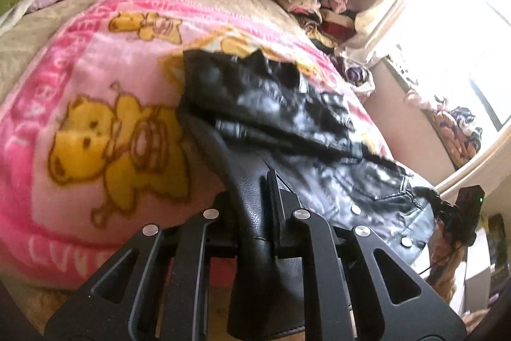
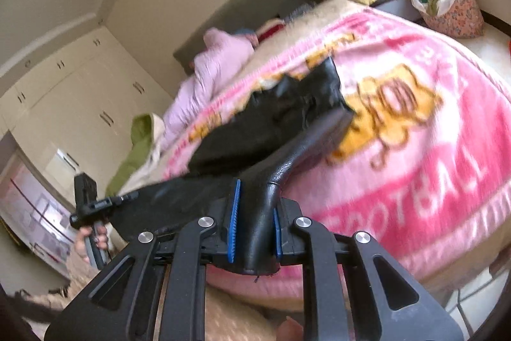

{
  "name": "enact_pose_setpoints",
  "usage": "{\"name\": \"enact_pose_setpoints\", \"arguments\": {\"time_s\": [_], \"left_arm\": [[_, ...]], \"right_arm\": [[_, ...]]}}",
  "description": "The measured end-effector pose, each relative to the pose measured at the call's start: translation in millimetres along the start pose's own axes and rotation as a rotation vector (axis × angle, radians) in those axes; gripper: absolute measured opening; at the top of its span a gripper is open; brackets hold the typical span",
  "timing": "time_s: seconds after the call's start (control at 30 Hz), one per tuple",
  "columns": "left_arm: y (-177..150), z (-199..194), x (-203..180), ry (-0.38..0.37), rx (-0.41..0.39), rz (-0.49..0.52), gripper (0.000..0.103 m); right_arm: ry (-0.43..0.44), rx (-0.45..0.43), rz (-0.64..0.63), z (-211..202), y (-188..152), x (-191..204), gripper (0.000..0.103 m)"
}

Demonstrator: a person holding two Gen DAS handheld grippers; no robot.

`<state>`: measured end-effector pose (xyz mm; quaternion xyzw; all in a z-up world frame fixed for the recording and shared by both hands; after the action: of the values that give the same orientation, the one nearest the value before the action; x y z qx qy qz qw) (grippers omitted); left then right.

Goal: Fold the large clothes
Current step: 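Lift the hem with both grippers and fold it toward the collar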

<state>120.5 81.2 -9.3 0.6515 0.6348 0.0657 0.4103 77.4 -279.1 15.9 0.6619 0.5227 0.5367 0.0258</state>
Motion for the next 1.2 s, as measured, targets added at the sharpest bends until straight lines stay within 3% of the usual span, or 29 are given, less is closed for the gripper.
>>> {"name": "enact_pose_setpoints", "arguments": {"time_s": [0.27,0.53,0.9,1.2], "left_arm": [[42,2,-3,0.012,-0.069,-0.054,0.008],[83,27,4,0.033,-0.084,-0.113,0.009],[116,73,30,0.111,-0.086,-0.178,0.012],[119,110,55,0.152,-0.078,-0.248,0.013]], "right_arm": [[0.050,-0.102,0.092,21,67,-3,0.017],[0.079,-0.117,0.172,59,125,-13,0.017],[-0.062,-0.095,0.167,120,167,-38,0.017],[-0.159,-0.034,0.188,161,167,-75,0.017]]}}
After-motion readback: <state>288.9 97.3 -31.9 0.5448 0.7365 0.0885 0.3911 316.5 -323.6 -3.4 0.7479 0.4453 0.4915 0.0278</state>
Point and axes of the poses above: each gripper's, at about its wrist camera, not at the fingertips, and z roughly the way its jaws point, x to its left, y to its top, the point moved 10 cm from there along z, roughly the way its jaws point, and after that the axes turned 2 degrees about z, right-handed, at the moved point
